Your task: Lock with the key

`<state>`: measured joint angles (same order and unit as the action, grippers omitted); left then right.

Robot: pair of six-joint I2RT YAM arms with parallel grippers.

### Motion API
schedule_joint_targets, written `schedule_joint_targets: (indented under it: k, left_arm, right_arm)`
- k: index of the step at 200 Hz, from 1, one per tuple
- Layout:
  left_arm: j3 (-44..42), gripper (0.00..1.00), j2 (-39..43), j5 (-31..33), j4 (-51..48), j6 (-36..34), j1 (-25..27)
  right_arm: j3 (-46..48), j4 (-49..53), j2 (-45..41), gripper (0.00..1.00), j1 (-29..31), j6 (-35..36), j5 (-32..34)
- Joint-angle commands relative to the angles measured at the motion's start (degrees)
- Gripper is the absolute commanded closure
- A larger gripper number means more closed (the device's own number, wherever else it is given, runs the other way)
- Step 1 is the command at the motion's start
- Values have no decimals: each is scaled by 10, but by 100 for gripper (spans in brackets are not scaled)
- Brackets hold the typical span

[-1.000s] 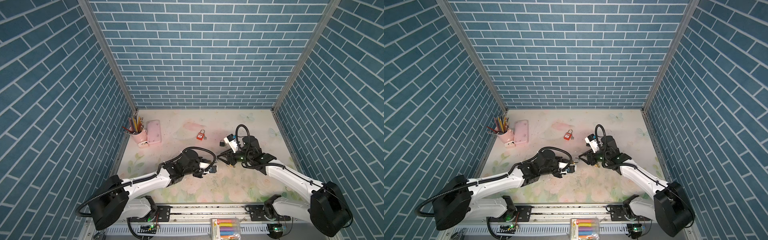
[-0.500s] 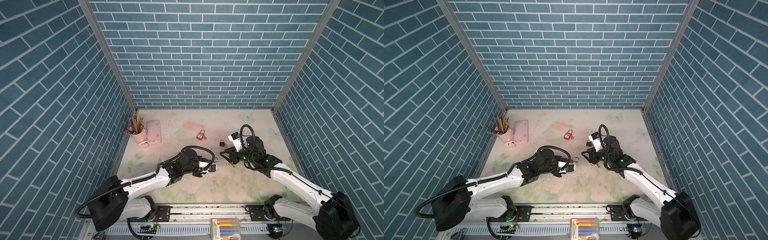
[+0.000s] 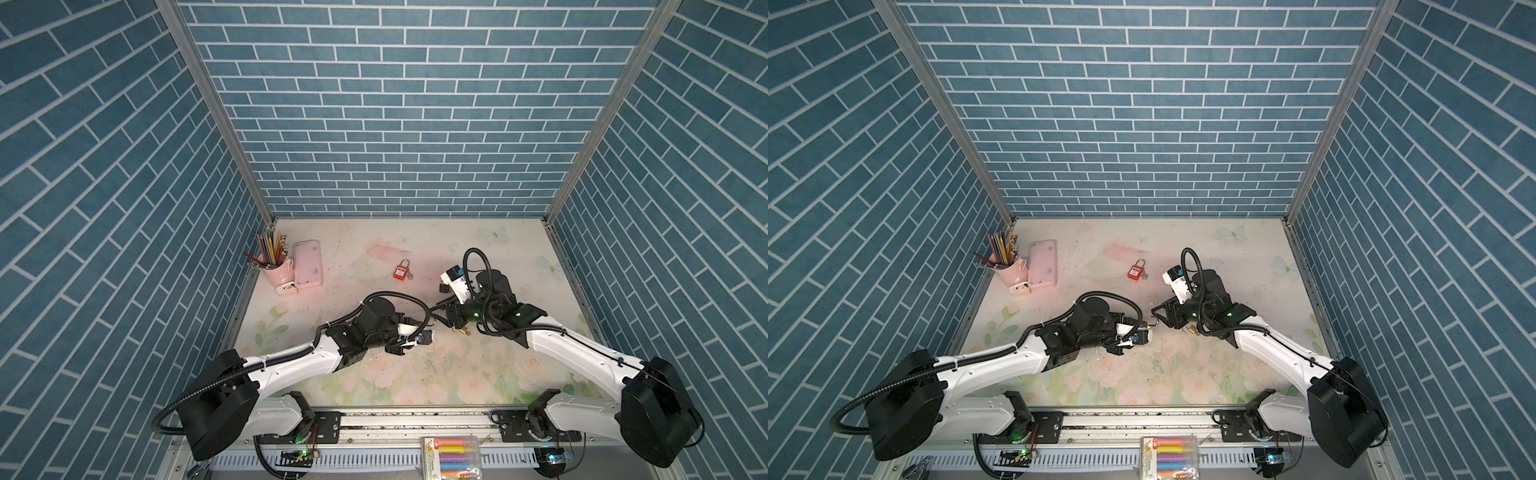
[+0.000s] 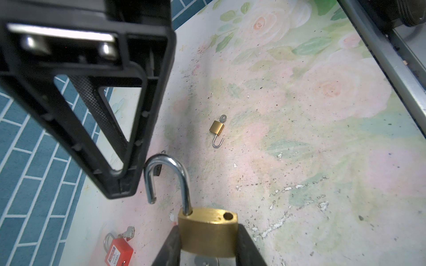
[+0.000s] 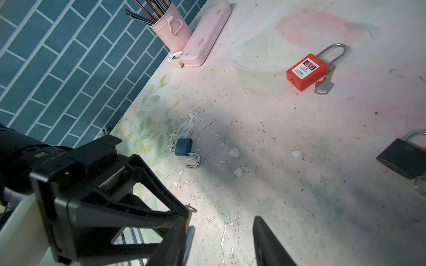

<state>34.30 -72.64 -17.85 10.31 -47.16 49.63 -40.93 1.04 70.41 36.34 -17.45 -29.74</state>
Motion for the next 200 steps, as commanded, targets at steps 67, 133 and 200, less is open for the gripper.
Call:
schedule_joint_targets:
  k: [67, 133, 200]
  left_arm:
    - [13, 100, 2, 7, 42, 16, -17]
    - [27, 100, -7, 5, 20, 19, -17]
    - [41, 100, -25, 0, 8, 32, -18]
  right_arm:
    - [15, 47, 8, 62, 2, 34, -3]
    - [28, 52, -85, 64, -5, 13, 63]
    - [35, 31, -78, 61, 4, 42, -56]
